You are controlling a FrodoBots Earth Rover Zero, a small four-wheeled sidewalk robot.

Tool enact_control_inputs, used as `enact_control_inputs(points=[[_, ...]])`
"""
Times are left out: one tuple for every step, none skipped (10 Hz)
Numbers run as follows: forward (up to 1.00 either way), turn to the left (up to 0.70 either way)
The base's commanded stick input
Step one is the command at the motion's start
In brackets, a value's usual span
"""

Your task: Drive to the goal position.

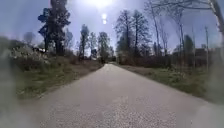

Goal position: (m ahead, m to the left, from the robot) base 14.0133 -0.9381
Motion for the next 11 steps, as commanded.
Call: enact_control_inputs(points=[[0.70,0.00],[0.70,0.00],[0.70,0.00],[0.70,0.00],[0.70,0.00],[0.70,0.00],[0.70,0.00],[0.70,0.00],[0.70,0.00],[0.70,0.00],[0.70,0.00]])
